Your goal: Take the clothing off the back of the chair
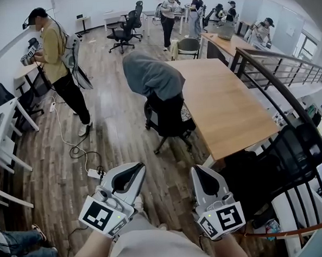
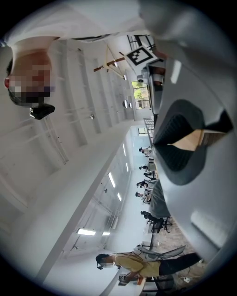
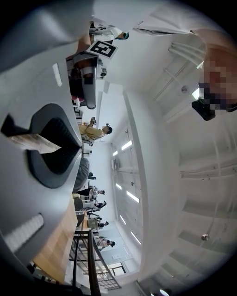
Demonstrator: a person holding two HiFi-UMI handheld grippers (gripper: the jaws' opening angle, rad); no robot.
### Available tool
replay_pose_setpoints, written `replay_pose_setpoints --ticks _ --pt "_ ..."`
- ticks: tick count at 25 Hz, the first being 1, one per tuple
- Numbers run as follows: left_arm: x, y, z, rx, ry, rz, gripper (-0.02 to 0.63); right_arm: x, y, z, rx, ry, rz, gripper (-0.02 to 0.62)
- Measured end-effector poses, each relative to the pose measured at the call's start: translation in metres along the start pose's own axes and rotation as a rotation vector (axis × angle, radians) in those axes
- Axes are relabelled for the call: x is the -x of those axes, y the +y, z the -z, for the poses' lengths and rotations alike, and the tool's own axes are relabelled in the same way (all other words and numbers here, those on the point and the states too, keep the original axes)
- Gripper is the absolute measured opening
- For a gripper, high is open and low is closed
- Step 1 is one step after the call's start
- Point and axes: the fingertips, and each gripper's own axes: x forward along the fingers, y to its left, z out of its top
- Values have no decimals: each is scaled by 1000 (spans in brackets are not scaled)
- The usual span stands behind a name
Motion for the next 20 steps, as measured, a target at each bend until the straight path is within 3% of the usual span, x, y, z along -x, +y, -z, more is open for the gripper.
replay_pose_setpoints --ticks 5,8,20 --pt "-6 14 14 -18 6 2 2 -18 0 9 12 7 2 0" --pt "-15 34 22 5 3 5 2 -39 1 11 78 12 18 0" --pt "-74 155 50 14 14 29 2 -169 -13 27 149 22 44 0"
